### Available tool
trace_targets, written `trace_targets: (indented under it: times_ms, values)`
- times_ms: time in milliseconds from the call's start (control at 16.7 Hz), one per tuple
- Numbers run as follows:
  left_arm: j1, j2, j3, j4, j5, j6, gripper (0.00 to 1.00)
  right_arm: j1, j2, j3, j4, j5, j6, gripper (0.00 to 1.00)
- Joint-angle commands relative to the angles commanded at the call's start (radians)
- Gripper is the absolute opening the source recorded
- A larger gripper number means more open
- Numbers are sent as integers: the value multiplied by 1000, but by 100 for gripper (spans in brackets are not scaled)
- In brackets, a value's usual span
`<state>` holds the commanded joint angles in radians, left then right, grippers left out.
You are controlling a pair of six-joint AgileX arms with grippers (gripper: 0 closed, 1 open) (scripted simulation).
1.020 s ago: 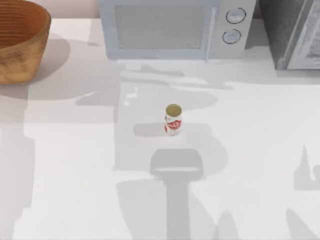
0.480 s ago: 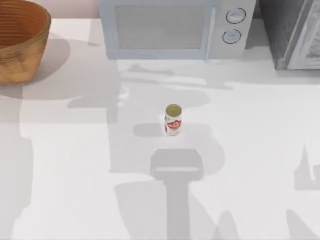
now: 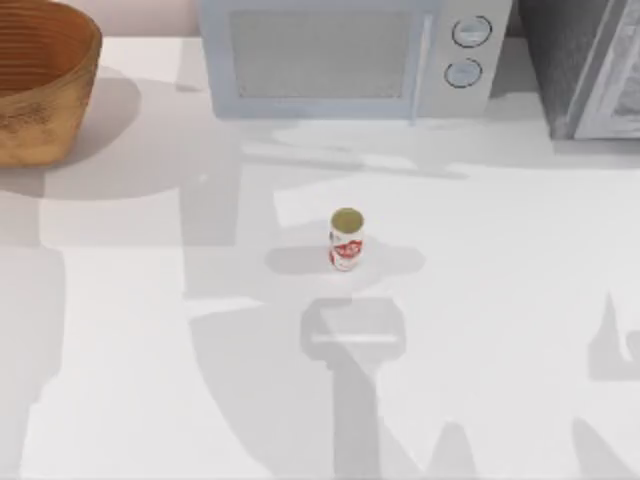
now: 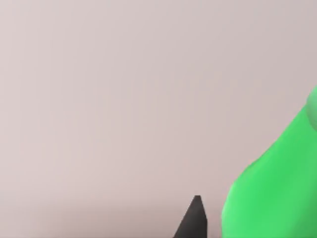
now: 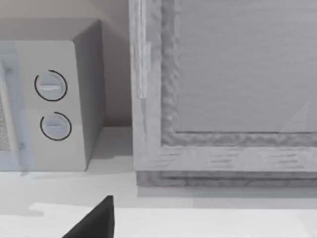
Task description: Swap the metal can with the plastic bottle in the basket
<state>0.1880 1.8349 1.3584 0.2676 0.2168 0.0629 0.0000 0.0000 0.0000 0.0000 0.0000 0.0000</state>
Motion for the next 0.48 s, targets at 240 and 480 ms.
trace_targets:
  times_ms: [240, 480]
  values:
    - [-7, 57, 26, 35, -7, -3, 0, 0, 0, 0, 0, 0, 0, 100]
    - [-7, 58, 27, 36, -7, -3, 0, 0, 0, 0, 0, 0, 0, 100]
